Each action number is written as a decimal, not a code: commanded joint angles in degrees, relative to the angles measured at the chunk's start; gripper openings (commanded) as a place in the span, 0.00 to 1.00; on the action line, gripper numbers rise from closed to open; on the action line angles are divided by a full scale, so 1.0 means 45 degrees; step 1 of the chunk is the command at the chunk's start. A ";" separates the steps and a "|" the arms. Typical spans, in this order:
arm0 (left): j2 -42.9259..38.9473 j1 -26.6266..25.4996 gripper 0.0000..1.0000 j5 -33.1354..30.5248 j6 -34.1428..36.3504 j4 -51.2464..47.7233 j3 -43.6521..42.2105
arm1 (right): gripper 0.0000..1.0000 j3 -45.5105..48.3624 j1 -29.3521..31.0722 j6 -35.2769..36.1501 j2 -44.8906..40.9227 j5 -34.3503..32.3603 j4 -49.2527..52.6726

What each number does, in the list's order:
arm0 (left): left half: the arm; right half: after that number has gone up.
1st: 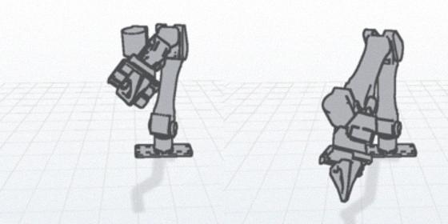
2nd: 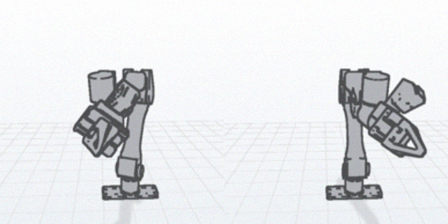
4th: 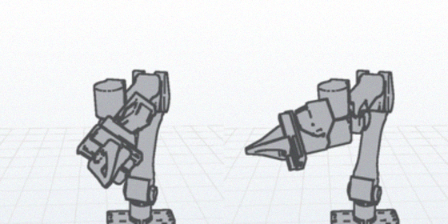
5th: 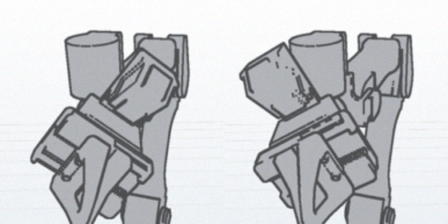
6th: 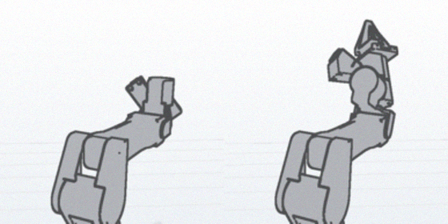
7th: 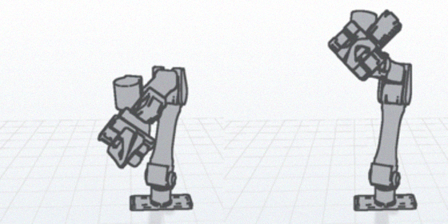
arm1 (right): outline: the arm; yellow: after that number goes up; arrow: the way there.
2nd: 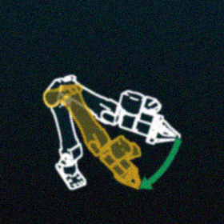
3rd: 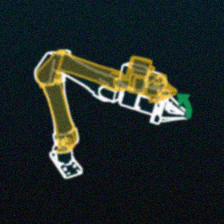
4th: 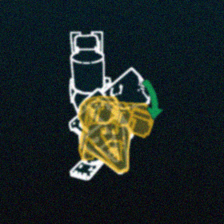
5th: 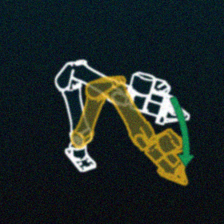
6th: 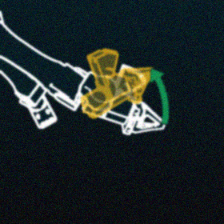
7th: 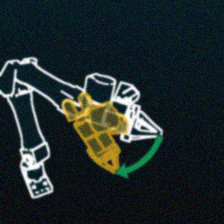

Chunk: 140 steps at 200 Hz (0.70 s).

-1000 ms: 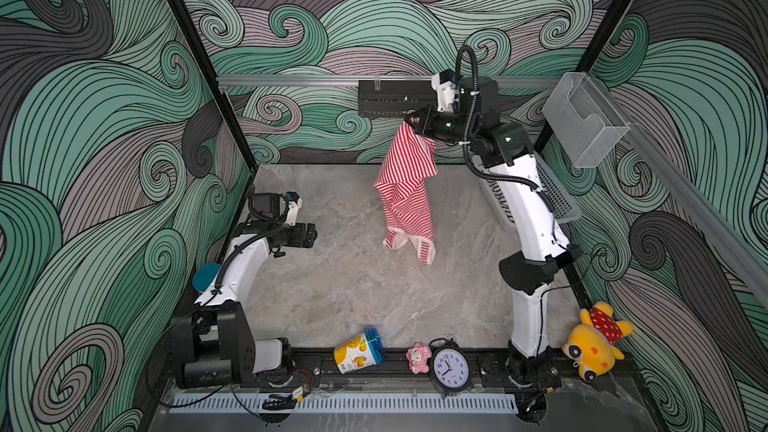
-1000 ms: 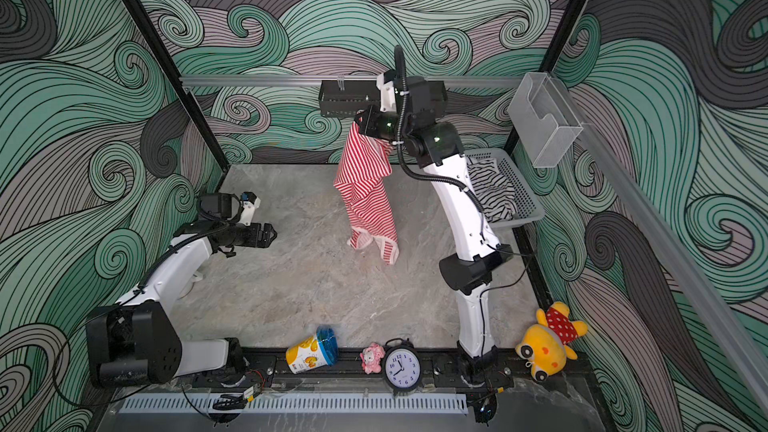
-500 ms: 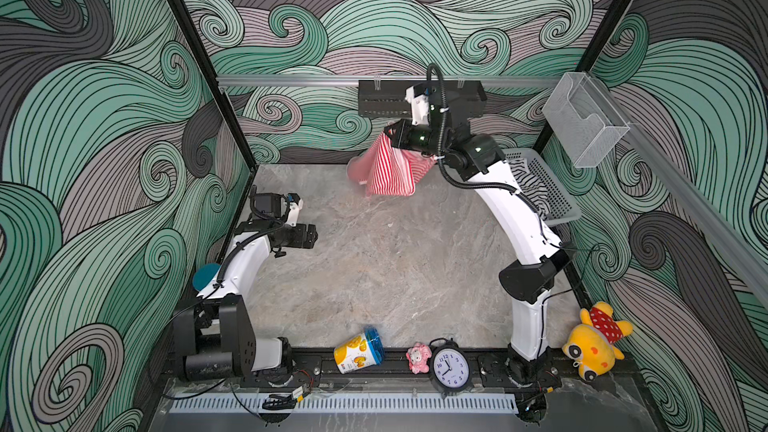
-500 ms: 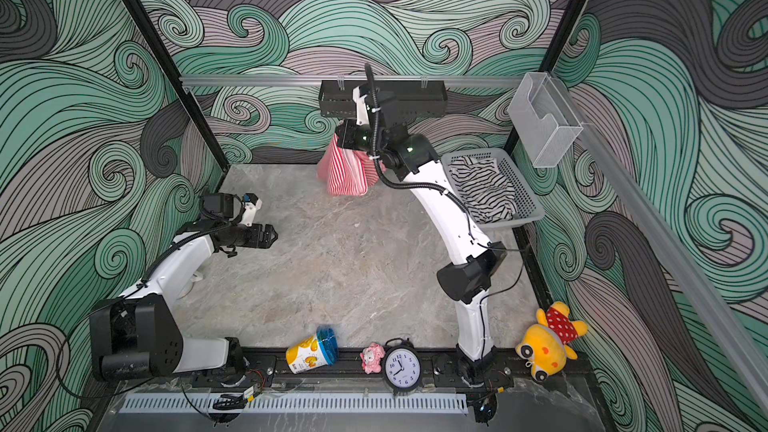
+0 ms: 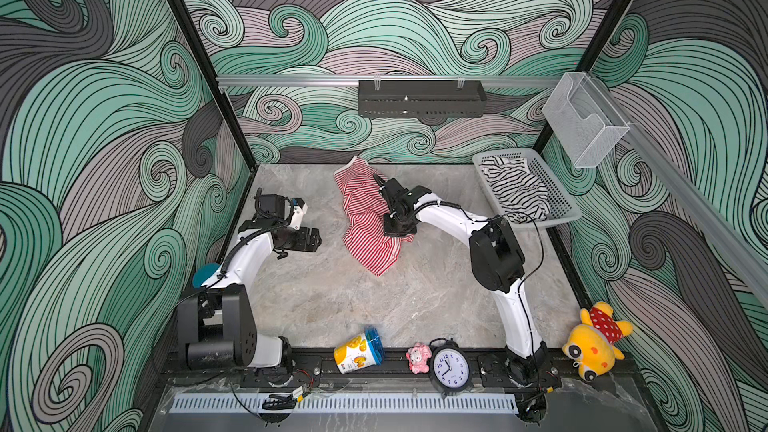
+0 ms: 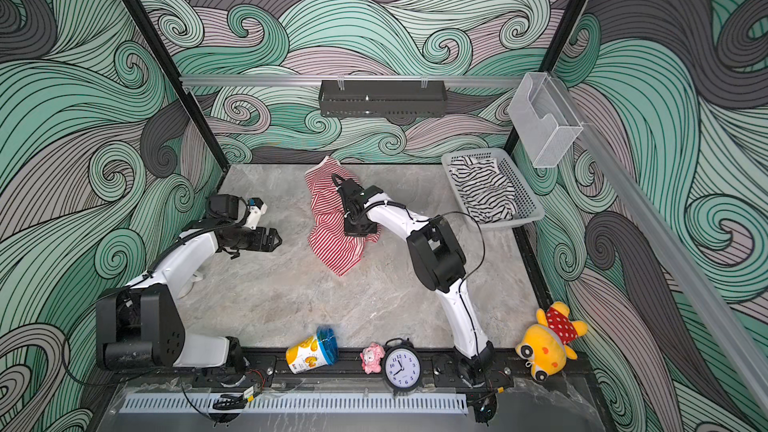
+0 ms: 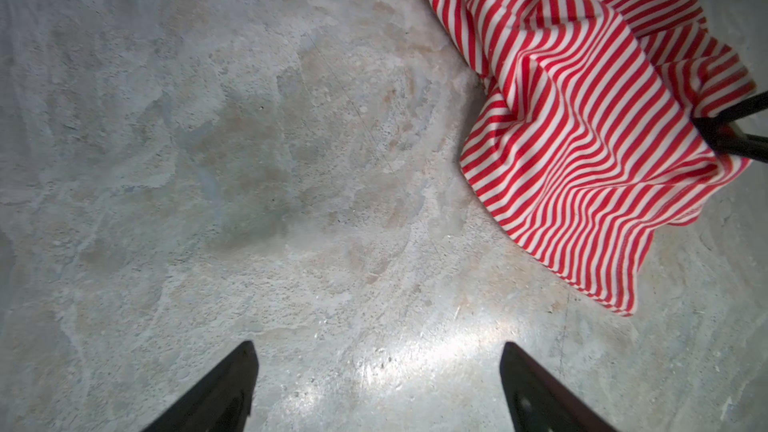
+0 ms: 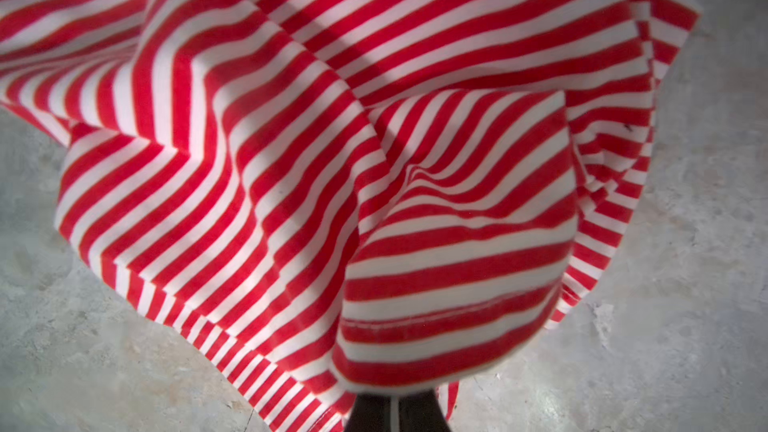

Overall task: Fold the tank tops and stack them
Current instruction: 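Lower the tank top onto the table center with the right gripper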

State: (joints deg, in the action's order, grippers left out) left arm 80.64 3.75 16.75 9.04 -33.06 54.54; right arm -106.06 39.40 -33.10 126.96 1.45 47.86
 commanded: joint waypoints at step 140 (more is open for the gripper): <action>0.1064 -0.1595 0.82 -0.0617 0.0923 -0.1809 0.1127 | 0.16 0.2909 0.1635 -0.0900 -0.2362 0.1674 -0.1971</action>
State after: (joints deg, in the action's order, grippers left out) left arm 86.15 -3.05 16.93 13.30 -39.40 58.00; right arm -94.28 46.57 -34.68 111.66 4.97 42.04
